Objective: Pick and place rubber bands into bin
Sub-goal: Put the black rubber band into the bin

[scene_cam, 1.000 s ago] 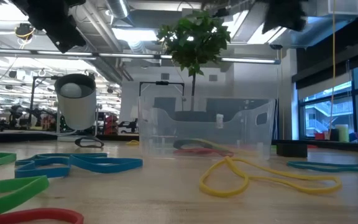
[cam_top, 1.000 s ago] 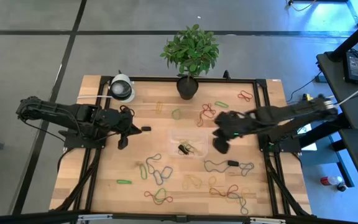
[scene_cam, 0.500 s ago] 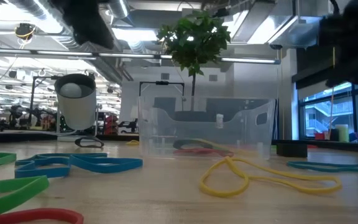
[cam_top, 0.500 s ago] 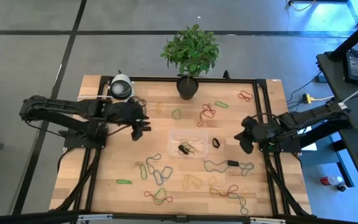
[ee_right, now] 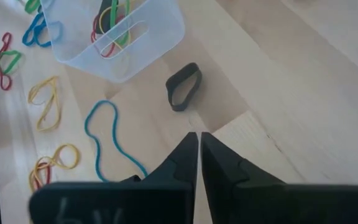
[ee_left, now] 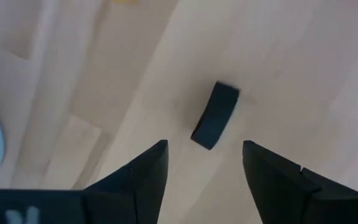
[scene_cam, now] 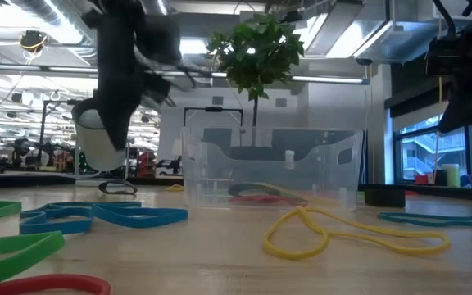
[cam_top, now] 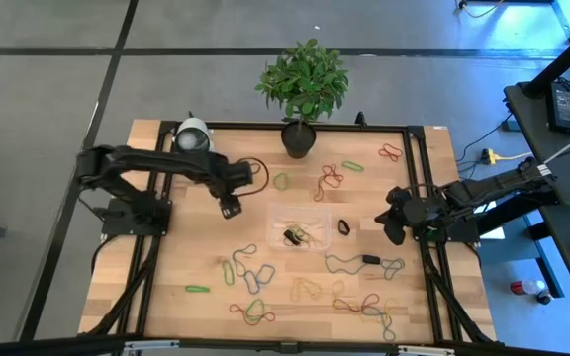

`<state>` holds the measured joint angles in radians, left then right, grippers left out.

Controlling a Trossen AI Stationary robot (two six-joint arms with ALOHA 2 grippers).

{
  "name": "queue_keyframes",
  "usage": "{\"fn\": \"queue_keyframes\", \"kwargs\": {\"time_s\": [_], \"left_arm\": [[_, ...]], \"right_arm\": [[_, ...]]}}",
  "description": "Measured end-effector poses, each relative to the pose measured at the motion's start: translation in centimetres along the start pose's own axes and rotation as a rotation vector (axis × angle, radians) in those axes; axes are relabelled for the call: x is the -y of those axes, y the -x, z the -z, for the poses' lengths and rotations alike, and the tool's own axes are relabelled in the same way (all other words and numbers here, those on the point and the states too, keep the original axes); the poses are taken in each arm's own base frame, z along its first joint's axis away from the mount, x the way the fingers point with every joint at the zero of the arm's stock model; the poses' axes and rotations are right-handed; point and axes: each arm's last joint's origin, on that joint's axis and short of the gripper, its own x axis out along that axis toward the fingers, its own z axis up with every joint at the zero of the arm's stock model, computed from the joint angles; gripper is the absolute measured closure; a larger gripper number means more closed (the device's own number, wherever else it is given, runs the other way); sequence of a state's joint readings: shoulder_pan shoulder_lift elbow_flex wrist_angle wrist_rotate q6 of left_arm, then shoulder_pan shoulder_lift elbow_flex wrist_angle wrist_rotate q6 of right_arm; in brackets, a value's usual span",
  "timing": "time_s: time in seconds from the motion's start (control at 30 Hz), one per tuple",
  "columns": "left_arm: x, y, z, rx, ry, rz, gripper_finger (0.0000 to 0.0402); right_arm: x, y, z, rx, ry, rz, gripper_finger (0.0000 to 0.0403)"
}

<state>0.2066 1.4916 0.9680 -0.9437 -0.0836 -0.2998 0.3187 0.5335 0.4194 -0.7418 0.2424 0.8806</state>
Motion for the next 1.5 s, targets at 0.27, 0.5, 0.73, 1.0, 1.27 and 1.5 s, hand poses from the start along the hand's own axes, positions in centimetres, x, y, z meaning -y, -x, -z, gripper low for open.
{"fn": "queue_keyframes", "kwargs": {"time_s": [0.27, 0.5, 0.73, 1.0, 1.27, 1.5], "left_arm": [[0.6, -4.1, -0.9, -0.139, -0.01, -0.043, 0.0201], [1.4, -6.3, -1.9, -0.146, 0.0, 0.043, 0.021], [1.6, -7.4, -1.9, -0.201, 0.008, 0.035, 0.0319], [1.6, -4.2, -1.2, -0.152, 0.113, 0.057, 0.0397], [3.6, 6.0, -1.4, 0.039, 0.135, 0.032, 0.0398], [7.2, 13.1, -3.5, 0.231, 0.063, 0.006, 0.0398]], "right_arm": [[0.0, 0.0, 0.0, 0.0, 0.012, 0.0, 0.0378], [0.0, 0.0, 0.0, -0.001, 0.025, 0.0, 0.0378], [0.0, 0.0, 0.0, -0.001, 0.029, 0.0, 0.0378], [0.0, 0.0, 0.0, 0.0, 0.055, 0.0, 0.0378], [0.0, 0.0, 0.0, -0.001, 0.05, 0.001, 0.0378], [0.0, 0.0, 0.0, 0.001, 0.051, -0.001, 0.0378]]}}
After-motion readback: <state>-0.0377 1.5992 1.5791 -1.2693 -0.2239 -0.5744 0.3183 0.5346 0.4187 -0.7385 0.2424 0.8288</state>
